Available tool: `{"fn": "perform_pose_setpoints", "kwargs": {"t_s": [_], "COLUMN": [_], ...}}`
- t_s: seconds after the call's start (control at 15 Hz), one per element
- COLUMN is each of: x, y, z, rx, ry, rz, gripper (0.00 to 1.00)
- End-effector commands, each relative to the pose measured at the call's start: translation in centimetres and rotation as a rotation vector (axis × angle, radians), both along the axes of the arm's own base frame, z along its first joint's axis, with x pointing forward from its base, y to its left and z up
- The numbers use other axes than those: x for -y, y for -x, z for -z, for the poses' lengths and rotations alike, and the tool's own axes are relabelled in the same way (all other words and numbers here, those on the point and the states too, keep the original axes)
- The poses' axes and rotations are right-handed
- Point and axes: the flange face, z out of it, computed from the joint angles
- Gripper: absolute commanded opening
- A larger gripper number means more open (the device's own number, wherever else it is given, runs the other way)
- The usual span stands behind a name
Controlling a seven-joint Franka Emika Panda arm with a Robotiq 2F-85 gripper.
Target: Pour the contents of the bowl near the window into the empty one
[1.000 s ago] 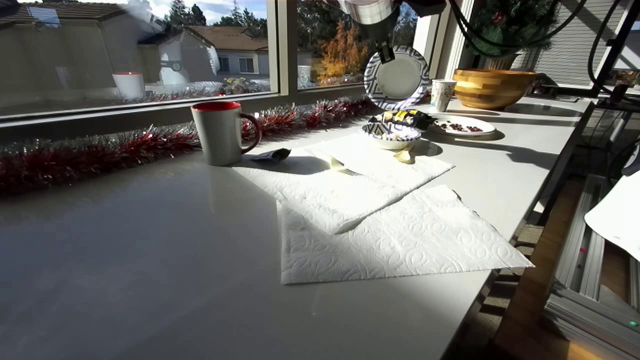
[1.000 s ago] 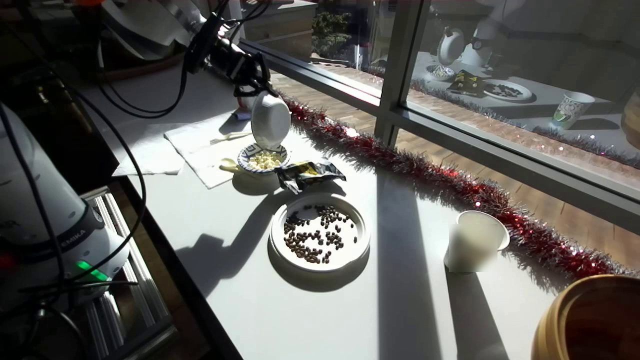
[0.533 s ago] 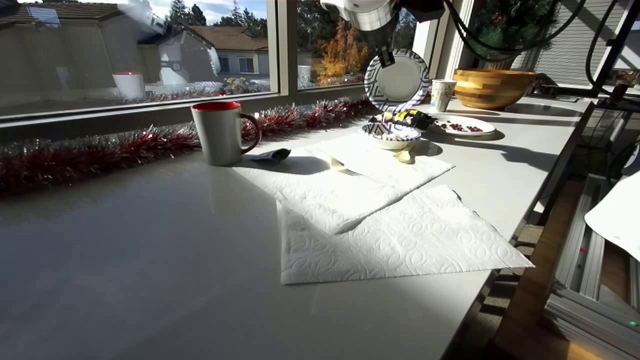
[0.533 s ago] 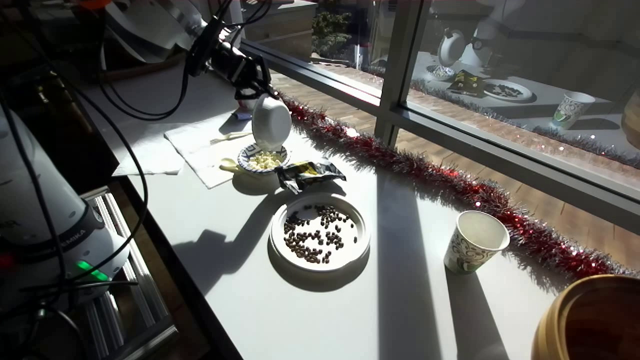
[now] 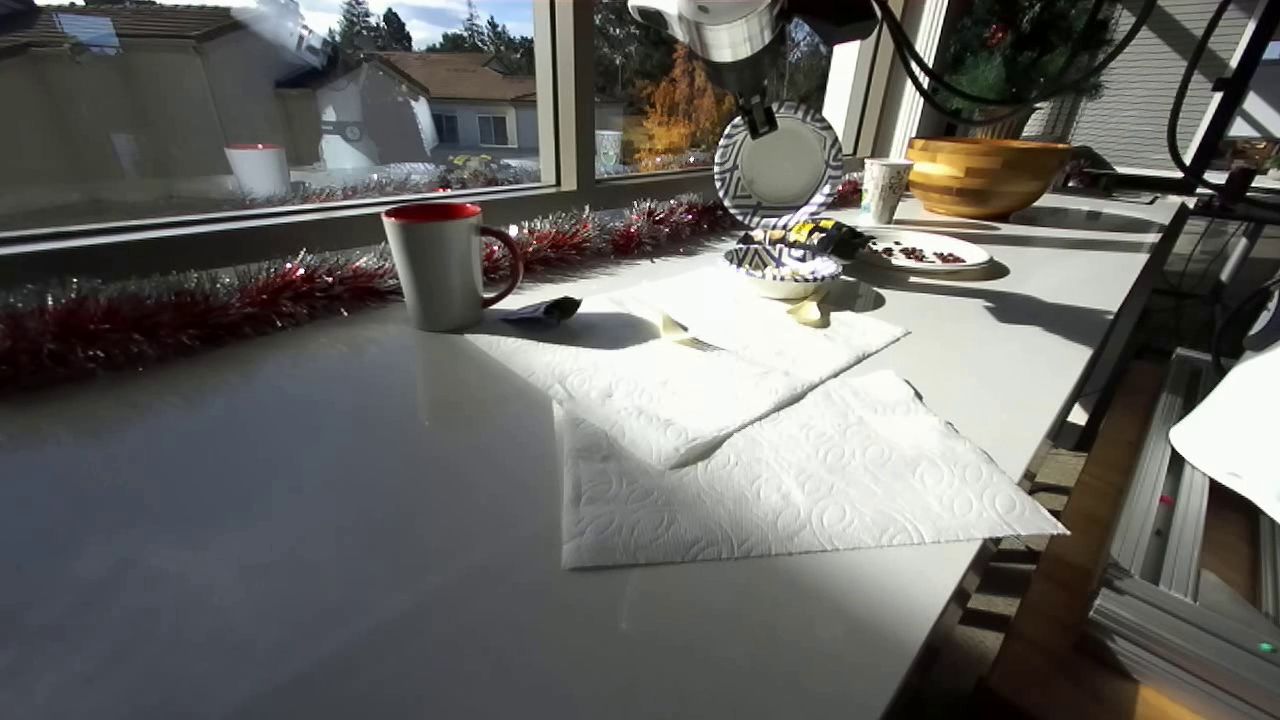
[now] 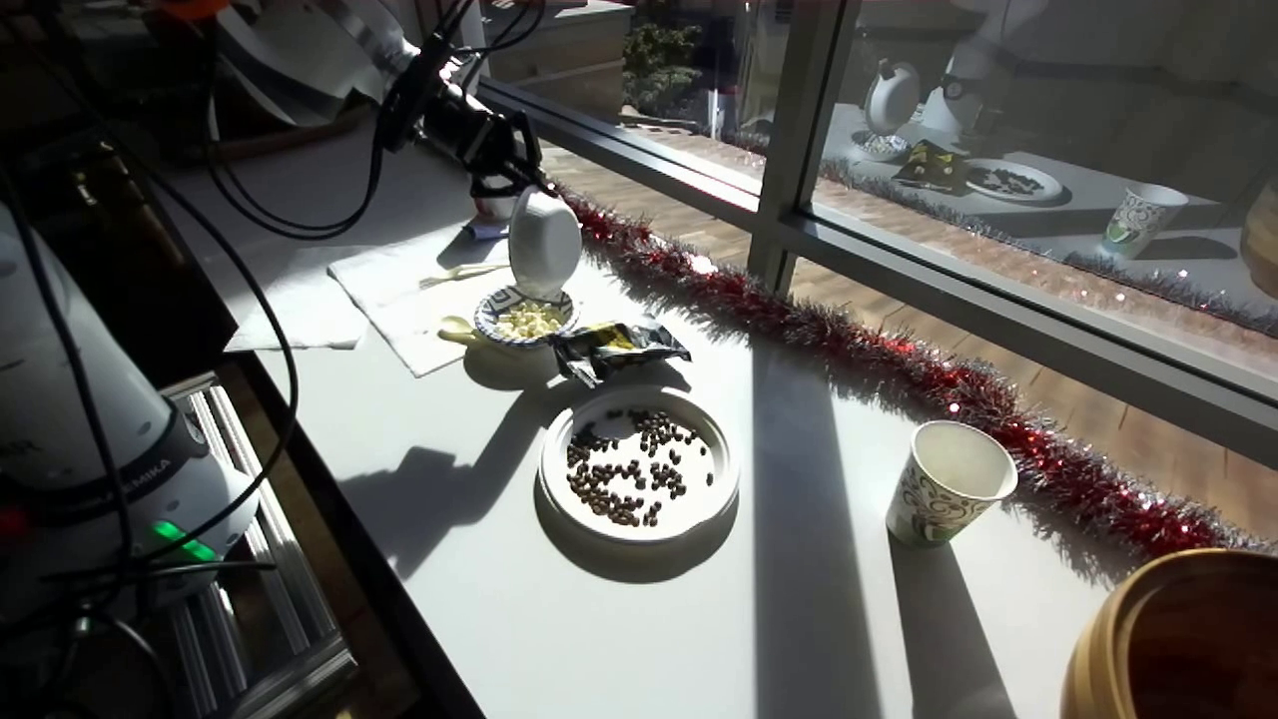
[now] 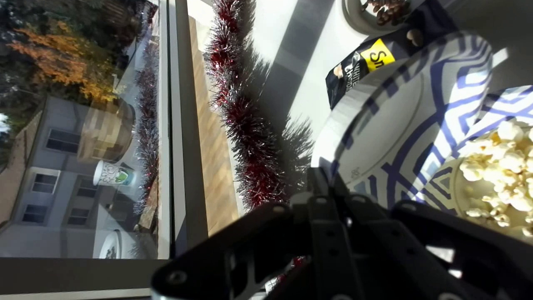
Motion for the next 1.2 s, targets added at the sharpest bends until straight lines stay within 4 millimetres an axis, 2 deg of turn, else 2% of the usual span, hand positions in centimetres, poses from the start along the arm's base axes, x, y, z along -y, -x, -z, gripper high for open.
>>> {"fn": "perform_pose_setpoints", "kwargs": {"t_s": [0.0, 0.4, 0.6, 0.73, 0.87, 1.0, 1.13], "x": [-0.2, 0.6, 2.2, 4.5, 7.7, 10.9, 13.7], "y": [-0.5, -2.0, -3.7, -4.9, -6.2, -7.2, -8.1], "z": [-0.8, -4.9, -7.0, -8.7, -10.0, -10.5, -10.2], "rx": [-0.011, 0.043, 0.049, 0.053, 0.054, 0.052, 0.047], "ry": [-0.034, -0.15, -0.309, -0.421, -0.529, -0.64, -0.756], "rz": [0.003, 0.055, 0.101, 0.138, 0.165, 0.18, 0.188], "gripper": [0.01, 0.01, 0.01, 0.01, 0.01, 0.01, 0.01]}}
